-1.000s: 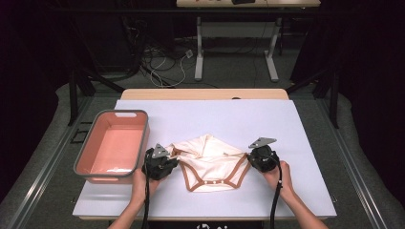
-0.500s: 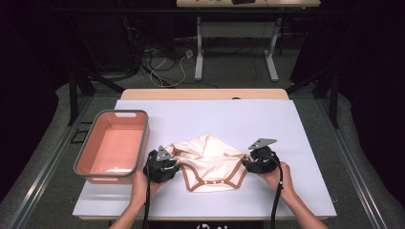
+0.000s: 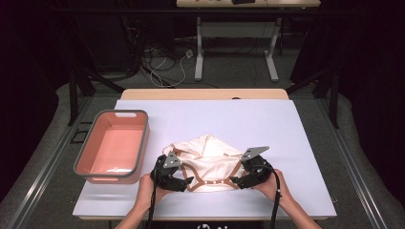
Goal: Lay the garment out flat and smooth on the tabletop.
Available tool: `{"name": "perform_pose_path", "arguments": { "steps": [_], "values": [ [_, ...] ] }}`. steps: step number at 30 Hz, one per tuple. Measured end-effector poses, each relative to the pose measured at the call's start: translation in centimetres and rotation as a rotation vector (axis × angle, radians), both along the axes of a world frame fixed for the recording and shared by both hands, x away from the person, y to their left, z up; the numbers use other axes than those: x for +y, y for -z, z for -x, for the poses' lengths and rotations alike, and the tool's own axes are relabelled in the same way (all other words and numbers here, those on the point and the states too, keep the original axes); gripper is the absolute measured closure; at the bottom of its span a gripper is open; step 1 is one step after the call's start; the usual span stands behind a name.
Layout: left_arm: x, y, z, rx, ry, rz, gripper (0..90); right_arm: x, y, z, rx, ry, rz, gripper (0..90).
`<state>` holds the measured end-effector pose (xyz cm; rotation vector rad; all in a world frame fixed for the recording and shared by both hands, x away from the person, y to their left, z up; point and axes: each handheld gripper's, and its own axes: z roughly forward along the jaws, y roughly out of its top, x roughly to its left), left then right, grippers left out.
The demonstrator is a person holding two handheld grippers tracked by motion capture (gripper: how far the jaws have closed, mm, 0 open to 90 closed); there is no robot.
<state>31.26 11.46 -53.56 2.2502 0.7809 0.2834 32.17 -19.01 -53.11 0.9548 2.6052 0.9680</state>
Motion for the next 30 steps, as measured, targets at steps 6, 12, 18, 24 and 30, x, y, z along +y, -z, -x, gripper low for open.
{"name": "perform_pose_path", "arguments": {
  "steps": [6,12,18,24,30],
  "values": [
    [-1.1,0.2,0.6,0.001,0.054,-0.004,19.3,1.5,0.2,1.1,0.012,-0.071,0.013,23.0],
    [-2.1,0.3,1.2,-0.003,0.089,-0.008,18.0,1.7,0.7,1.2,0.015,-0.102,0.024,33.0],
    [-3.2,0.6,1.5,0.005,0.151,-0.032,28.6,2.3,0.7,1.7,-0.004,-0.146,0.033,45.7],
    [-3.9,0.8,1.7,0.009,0.191,-0.013,33.2,2.7,0.9,1.8,-0.014,-0.160,0.056,53.3],
    [-4.0,1.5,1.5,0.020,0.228,-0.066,48.7,3.0,1.5,1.6,-0.003,-0.169,0.083,59.3]
  ]
}}
